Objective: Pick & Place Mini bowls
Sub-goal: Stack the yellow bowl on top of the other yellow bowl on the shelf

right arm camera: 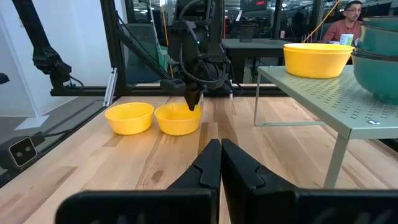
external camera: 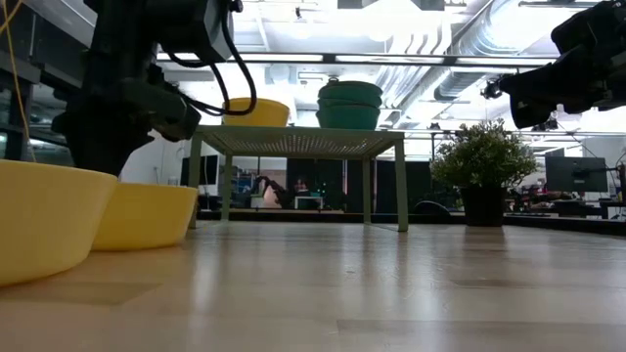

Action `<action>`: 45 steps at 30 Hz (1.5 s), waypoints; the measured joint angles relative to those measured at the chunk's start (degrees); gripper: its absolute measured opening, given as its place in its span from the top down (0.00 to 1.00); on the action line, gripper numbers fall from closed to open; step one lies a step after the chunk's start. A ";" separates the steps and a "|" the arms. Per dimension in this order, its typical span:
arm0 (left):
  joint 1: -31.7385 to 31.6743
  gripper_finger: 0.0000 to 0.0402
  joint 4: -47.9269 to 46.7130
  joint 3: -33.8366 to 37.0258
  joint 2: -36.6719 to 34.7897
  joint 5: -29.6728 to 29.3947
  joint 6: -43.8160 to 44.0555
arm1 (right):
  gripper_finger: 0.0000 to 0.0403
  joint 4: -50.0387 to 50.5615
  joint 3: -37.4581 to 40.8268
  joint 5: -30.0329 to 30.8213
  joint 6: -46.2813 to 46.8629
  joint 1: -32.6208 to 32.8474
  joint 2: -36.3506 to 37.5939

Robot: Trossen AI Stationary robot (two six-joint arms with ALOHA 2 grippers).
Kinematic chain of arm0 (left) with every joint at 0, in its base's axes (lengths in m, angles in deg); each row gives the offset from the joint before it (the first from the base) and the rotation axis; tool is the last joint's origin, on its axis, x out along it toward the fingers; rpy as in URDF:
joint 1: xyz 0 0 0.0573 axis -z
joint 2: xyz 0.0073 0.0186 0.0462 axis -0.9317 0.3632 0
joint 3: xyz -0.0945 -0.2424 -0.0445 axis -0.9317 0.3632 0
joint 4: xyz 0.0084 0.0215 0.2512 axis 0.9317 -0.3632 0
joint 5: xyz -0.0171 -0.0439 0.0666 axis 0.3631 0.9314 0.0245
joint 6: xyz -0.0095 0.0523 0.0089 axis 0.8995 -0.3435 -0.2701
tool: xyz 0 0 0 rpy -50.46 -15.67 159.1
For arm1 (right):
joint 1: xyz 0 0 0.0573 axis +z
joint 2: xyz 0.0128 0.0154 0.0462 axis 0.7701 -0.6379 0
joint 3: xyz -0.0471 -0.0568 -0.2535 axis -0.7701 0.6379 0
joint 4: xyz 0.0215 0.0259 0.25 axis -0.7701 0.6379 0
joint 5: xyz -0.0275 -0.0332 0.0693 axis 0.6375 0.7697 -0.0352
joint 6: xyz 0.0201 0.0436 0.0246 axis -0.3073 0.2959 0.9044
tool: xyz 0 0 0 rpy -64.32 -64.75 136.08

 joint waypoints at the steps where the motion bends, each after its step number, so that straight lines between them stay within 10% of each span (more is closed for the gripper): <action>1: 0.02 0.98 0.03 -0.03 -0.01 0.00 -0.03 | 1.00 0.00 0.00 0.00 0.00 -0.01 0.00; 25: -0.07 1.00 -19.77 -14.31 -11.96 -11.60 1.29 | 1.00 -0.04 0.00 0.00 0.00 -0.02 0.02; 45: -16.45 1.00 -31.94 -37.18 -12.89 -19.45 -12.11 | 1.00 -0.02 0.00 0.02 0.00 -0.02 -0.35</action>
